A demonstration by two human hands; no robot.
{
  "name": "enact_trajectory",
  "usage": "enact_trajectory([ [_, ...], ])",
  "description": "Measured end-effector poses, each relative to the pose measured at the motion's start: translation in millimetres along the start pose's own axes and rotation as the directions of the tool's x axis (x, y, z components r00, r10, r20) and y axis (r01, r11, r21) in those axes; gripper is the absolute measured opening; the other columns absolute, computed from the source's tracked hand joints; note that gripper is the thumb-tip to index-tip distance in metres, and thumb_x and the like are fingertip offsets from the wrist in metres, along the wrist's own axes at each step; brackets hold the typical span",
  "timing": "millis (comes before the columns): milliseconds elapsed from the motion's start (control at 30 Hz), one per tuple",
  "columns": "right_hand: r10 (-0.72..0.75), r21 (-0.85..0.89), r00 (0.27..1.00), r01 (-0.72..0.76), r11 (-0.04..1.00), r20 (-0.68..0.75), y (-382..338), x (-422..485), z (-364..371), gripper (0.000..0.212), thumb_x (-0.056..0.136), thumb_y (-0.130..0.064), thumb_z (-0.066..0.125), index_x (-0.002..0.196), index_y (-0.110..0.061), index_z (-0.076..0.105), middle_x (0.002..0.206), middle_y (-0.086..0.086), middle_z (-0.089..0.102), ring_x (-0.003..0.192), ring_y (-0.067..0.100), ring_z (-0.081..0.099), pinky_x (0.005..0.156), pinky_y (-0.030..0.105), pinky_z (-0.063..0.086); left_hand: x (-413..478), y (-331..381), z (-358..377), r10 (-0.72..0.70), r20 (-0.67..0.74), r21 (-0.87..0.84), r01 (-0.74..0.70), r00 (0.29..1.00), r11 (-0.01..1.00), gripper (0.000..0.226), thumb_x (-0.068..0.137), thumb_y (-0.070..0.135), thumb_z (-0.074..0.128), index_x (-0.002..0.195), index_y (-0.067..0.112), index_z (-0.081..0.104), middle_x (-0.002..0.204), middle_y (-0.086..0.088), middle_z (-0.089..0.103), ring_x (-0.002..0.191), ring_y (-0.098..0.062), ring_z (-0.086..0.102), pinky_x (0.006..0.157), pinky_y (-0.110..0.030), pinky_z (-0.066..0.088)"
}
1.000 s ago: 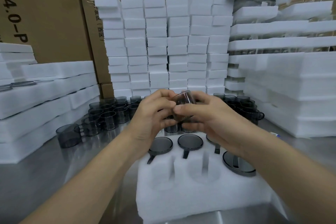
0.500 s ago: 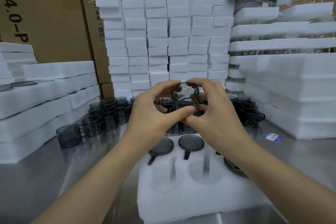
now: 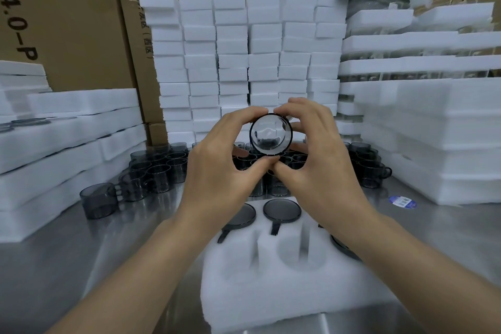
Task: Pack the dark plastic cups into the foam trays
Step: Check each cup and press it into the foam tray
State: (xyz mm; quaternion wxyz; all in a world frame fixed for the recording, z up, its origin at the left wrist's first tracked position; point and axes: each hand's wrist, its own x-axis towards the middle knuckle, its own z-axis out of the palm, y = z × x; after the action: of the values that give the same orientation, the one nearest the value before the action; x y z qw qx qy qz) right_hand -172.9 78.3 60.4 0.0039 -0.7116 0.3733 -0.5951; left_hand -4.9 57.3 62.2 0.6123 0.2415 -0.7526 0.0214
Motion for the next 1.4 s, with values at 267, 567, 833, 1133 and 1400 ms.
enact_trajectory([
  [267,-0.031,0.002,0.999,0.031,1.000,-0.034,-4.2,-0.6,-0.2,0.073,0.079,0.009,0.078,0.137,-0.031,0.057,0.150,-0.013,0.041,0.126,0.006,0.059,0.099,0.034,0.056,-0.3,-2.7,1.9,0.113,-0.034,0.087,-0.109,0.993,0.990,0.064,0.082,0.006,0.092,0.139,0.014,0.064,0.134,0.006,0.066,0.131,-0.005,0.060,0.107,-0.020,0.049],
  [567,-0.013,-0.031,1.000,0.013,0.999,-0.019,-2.1,-0.2,-1.2,0.072,0.083,0.001,0.077,0.142,-0.035,0.053,0.144,-0.017,0.048,0.119,0.007,0.061,0.096,0.027,0.055,-1.3,3.2,3.0,-0.182,0.001,-0.216,0.178,0.983,0.960,0.059,0.083,0.015,0.092,0.134,0.025,0.065,0.125,0.012,0.074,0.127,-0.008,0.067,0.088,-0.021,0.059],
  [833,0.112,-0.067,0.993,-0.109,0.992,0.048,-0.8,-2.4,-0.6,0.066,0.084,-0.044,0.086,0.142,-0.039,0.055,0.130,-0.021,0.054,0.110,0.000,0.060,0.092,0.016,0.048,9.9,1.6,1.6,-0.720,0.272,-0.543,0.720,0.638,0.432,0.034,0.101,0.054,0.065,0.111,0.023,0.072,0.094,-0.013,0.082,0.073,-0.023,0.077,0.061,-0.029,0.062],
  [1133,0.188,-0.070,0.980,-0.183,0.981,0.069,-3.1,-2.3,0.7,0.064,0.086,-0.061,0.076,0.144,-0.044,0.058,0.122,-0.021,0.057,0.106,0.001,0.061,0.091,0.022,0.049,12.9,1.4,-2.3,-0.772,0.456,-0.486,0.851,0.443,0.202,0.051,0.097,0.067,0.060,0.098,0.018,0.071,0.066,-0.011,0.072,0.048,-0.022,0.066,0.047,-0.026,0.055],
  [1400,0.220,-0.073,0.970,-0.213,0.974,0.104,-0.4,-1.8,-0.3,0.073,0.084,-0.040,0.087,0.147,-0.042,0.050,0.129,-0.019,0.056,0.102,-0.001,0.061,0.087,0.015,0.047,9.9,-3.9,-0.8,-0.718,0.348,-0.453,0.779,0.602,0.434,0.054,0.078,0.062,0.074,0.121,0.030,0.071,0.109,0.000,0.082,0.084,-0.016,0.080,0.076,-0.036,0.054],
])
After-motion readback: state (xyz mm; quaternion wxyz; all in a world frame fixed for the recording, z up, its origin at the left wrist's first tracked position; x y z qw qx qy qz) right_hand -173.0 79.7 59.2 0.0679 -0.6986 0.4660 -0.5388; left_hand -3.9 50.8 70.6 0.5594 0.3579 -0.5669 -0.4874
